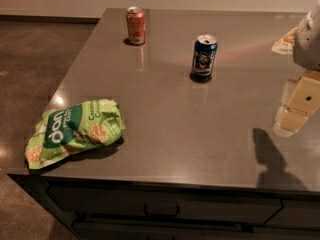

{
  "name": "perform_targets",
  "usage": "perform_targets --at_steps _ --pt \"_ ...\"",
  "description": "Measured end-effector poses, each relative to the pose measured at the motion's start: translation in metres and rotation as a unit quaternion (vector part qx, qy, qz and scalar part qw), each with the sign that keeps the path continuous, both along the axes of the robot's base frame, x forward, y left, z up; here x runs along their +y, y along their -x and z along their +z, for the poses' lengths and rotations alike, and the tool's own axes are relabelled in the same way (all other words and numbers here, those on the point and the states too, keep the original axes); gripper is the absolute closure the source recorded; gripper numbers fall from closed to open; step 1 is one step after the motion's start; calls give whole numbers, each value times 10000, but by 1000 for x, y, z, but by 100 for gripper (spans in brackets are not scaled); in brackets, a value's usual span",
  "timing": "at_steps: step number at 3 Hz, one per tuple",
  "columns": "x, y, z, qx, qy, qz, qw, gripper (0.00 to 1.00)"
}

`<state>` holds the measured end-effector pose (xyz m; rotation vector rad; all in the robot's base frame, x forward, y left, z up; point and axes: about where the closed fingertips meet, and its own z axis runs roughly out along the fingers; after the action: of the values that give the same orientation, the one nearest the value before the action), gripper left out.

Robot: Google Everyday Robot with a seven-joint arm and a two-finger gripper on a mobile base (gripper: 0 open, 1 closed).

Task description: Move pepsi can near green rice chip bag

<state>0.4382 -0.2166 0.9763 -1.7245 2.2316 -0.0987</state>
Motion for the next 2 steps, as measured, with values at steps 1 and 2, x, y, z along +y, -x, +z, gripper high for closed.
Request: perform_targets --at_steps 1,2 --pt "0 0 0 -1 0 0 10000 0" --pt "1 -17 0 -138 -139 -140 9997 0"
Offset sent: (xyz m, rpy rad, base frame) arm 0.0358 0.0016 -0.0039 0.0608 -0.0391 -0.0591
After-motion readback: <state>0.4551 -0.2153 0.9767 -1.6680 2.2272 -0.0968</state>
